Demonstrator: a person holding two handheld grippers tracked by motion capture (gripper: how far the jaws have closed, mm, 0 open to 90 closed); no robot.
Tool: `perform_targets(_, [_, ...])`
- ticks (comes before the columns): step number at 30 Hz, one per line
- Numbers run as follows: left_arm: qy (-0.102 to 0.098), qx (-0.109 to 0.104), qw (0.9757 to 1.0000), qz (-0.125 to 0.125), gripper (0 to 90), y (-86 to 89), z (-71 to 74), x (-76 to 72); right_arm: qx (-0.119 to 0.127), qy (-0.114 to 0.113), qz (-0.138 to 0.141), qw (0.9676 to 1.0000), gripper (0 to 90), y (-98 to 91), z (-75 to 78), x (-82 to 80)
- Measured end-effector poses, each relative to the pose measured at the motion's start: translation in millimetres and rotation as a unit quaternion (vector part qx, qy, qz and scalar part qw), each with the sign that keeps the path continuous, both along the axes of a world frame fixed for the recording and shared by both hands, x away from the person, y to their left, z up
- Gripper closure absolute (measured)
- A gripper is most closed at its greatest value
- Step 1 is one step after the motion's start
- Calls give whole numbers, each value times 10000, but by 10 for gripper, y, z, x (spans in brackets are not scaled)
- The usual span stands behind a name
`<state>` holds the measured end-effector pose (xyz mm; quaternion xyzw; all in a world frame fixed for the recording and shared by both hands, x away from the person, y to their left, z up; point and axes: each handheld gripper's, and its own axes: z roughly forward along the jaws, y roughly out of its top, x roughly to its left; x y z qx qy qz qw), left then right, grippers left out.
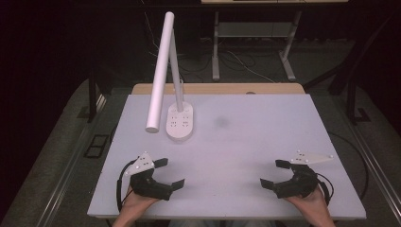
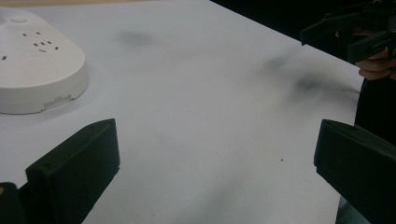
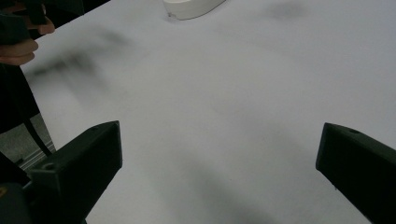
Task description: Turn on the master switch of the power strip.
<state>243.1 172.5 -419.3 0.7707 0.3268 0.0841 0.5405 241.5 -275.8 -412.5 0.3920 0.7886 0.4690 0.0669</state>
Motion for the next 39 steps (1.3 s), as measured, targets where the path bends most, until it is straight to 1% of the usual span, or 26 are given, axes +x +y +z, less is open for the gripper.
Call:
perform_targets(6, [7,-8,10000,-2,0,5,-2,-4,-9,39,6,10000,0,0,-3,2])
perform_targets(9, [-26,70,10000,-52,0,4,-3,-3,1,72,17,10000,0,1,-3,2])
perform_targets(12, [-27,91,9999,-81,0,-6,-6,-3,-10,72,51,10000,0,0,-10,5])
perform_targets(15, [1,61,9999,-102,0,-6,-9,-1,-18,86,54,9999,0,0,-13,7])
perform_targets(20, [42,88,9999,-96,0,-4,-11,2,-24,108,45,9999,0,-2,-14,0])
perform_targets(23, [68,64,9999,-91,0,3,-7,5,-17,126,21,9999,0,-10,-14,-3])
perform_targets(27, [57,52,9999,-99,0,12,9,7,-30,142,2,9999,0,-26,-18,-3])
perform_targets(30, [96,74,9999,-98,0,13,12,12,-52,164,-12,9999,0,-29,-24,-4])
perform_targets(31, [110,114,9998,-109,0,12,16,11,-52,166,-15,9998,0,-30,-25,-4])
perform_targets(39, [117,165,9997,-155,0,10,55,20,-48,161,-43,9998,0,-41,-24,-6])
